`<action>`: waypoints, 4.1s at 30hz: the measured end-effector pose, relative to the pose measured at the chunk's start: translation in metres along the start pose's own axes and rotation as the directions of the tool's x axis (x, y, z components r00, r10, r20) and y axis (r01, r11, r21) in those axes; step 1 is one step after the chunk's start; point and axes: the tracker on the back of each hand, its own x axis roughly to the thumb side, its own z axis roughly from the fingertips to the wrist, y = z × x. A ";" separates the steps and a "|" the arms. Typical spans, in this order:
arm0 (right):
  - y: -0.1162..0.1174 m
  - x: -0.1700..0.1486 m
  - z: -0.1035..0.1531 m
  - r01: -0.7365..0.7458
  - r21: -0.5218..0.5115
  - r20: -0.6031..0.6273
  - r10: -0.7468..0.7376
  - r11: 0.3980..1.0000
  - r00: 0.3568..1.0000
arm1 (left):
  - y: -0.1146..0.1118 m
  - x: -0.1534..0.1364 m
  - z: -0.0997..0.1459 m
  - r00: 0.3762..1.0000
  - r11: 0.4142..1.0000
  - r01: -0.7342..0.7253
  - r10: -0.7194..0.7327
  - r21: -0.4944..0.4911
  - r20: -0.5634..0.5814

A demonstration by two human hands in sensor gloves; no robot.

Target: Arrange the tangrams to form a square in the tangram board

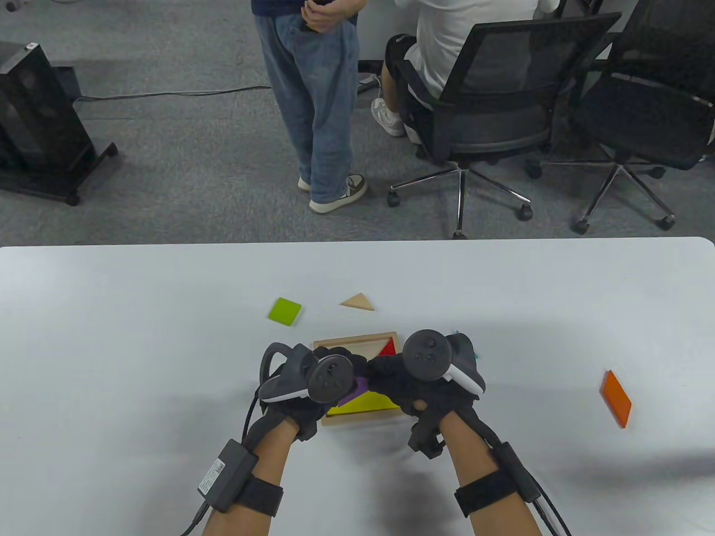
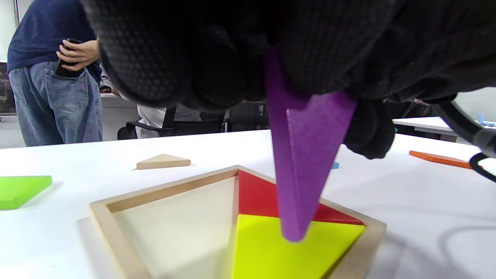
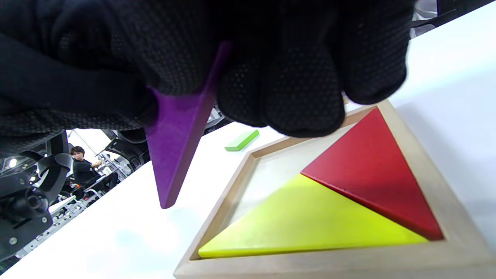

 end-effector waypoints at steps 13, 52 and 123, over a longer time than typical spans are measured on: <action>-0.008 -0.009 0.004 -0.084 -0.094 -0.064 0.079 0.992 0.995 | 0.000 -0.030 -0.013 0.990 0.995 -0.100 0.097 -0.024 -0.107; -0.006 -0.043 -0.002 -0.039 -0.066 -0.141 0.029 0.997 0.990 | -0.056 -0.087 -0.069 0.926 0.960 -0.098 -0.008 -0.262 -0.377; -0.009 -0.067 0.004 -0.046 -0.054 -0.214 0.033 0.997 0.976 | -0.070 -0.171 -0.087 0.721 0.914 -0.149 -0.161 -0.378 -0.674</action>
